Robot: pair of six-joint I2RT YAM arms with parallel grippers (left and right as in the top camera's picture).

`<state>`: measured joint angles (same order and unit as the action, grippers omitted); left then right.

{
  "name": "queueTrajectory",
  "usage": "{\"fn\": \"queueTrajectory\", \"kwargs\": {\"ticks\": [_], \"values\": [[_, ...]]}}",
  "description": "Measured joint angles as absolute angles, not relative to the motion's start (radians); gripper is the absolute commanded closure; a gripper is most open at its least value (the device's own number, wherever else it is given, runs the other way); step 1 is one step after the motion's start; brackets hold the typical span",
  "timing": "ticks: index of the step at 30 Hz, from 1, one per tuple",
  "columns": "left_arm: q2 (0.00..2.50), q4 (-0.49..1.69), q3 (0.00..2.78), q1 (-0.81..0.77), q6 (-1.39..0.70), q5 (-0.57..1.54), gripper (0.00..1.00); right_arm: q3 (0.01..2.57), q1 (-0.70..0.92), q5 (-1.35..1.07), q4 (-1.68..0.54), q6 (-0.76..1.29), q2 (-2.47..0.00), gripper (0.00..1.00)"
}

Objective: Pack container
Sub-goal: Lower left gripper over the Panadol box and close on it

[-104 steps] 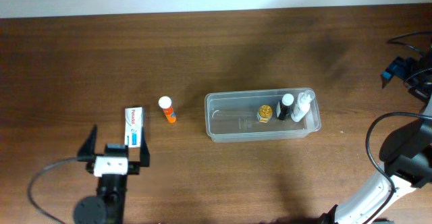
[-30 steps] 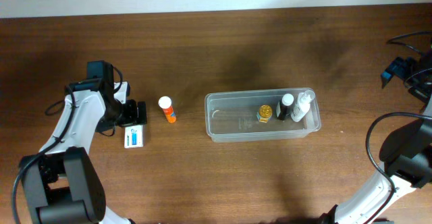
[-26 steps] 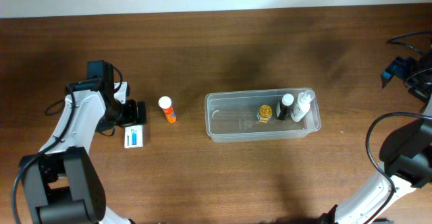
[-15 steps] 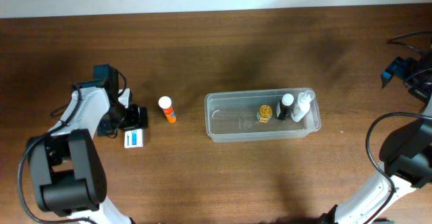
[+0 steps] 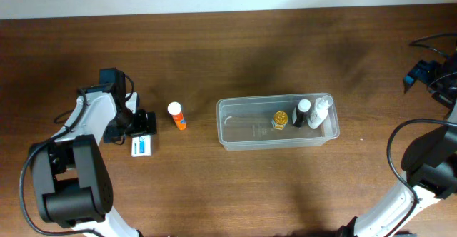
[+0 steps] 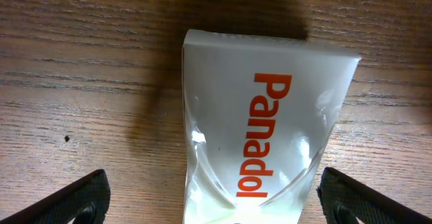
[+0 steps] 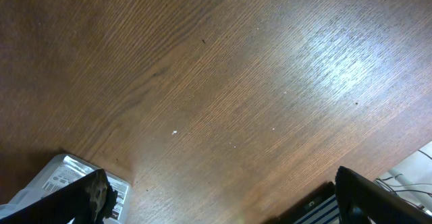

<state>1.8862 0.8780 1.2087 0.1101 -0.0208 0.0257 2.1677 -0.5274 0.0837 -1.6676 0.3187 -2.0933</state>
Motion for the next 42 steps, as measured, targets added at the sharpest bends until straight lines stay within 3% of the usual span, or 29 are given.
{"fn": "queueTrajectory", "kwargs": {"ticks": [29,33,42], "values": [[1.902,0.868,1.209,0.110,-0.025,-0.004,0.07,2.168,-0.527,0.084,-1.667,0.319,-2.093,0.02],[1.902,0.867,1.209,0.110,-0.028,-0.012,0.11,2.168,-0.527,0.084,-1.668,0.318,-2.093,0.02],[1.902,0.862,1.209,0.110,-0.037,-0.013,0.35,2.168,-0.527,0.084,-1.667,0.318,-2.093,0.02]]}}
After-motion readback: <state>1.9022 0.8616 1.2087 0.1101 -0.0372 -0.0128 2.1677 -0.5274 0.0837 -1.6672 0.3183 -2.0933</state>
